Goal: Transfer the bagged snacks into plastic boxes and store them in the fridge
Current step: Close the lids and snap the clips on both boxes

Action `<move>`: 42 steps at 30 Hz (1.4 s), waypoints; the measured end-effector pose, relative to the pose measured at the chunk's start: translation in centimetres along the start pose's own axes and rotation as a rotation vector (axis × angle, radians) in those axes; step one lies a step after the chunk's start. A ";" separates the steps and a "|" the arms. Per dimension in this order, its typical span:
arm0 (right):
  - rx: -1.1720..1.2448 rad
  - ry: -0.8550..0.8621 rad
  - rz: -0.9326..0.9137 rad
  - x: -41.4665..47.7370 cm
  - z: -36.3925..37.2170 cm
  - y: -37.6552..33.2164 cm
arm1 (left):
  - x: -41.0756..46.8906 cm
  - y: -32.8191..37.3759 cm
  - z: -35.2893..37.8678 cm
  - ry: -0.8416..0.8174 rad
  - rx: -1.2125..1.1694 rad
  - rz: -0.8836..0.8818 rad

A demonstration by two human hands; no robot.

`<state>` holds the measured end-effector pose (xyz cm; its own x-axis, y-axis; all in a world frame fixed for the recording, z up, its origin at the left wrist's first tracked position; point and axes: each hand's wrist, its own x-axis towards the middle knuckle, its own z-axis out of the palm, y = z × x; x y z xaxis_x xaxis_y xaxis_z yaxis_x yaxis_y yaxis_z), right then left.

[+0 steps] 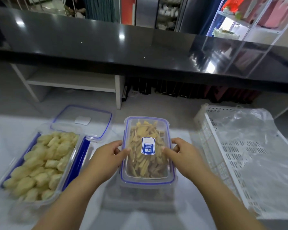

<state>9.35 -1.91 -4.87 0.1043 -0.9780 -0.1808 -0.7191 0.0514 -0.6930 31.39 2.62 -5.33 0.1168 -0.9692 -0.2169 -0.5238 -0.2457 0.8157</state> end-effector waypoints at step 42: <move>-0.077 -0.242 0.093 0.4 -0.4 -0.7 | 1.4 1.6 1.0 -0.116 0.025 -0.067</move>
<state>9.56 -2.45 -4.19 0.1899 -0.8923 -0.4096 -0.7823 0.1146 -0.6122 29.87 0.90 -4.91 0.0546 -0.9418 -0.3317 -0.5390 -0.3074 0.7842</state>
